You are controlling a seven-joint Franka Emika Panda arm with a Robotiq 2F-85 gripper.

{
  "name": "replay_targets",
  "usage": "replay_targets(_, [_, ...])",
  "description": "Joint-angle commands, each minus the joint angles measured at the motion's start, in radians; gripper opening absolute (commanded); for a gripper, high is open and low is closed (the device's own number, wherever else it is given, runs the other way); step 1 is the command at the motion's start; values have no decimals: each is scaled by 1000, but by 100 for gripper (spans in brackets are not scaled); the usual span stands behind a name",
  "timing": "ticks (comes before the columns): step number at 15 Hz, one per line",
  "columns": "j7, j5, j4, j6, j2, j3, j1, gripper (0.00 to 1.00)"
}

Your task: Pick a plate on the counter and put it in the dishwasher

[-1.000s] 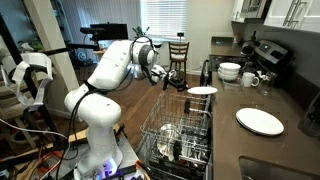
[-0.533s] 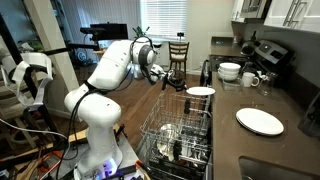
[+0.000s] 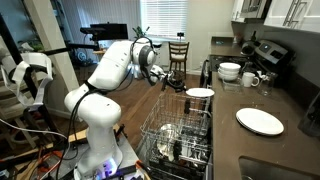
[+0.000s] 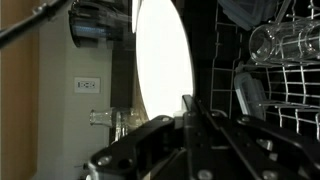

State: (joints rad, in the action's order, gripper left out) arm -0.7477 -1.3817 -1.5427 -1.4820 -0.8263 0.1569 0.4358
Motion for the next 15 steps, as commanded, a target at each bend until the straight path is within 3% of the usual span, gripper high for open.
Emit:
replay_targets(1, [0,-4,4,5,-3,8,-5,4])
replay_targets(9, [17,-26,19,13,-29,20,51,2])
replay_targets(15, [1,-2,4,-23,-39,30,30,4])
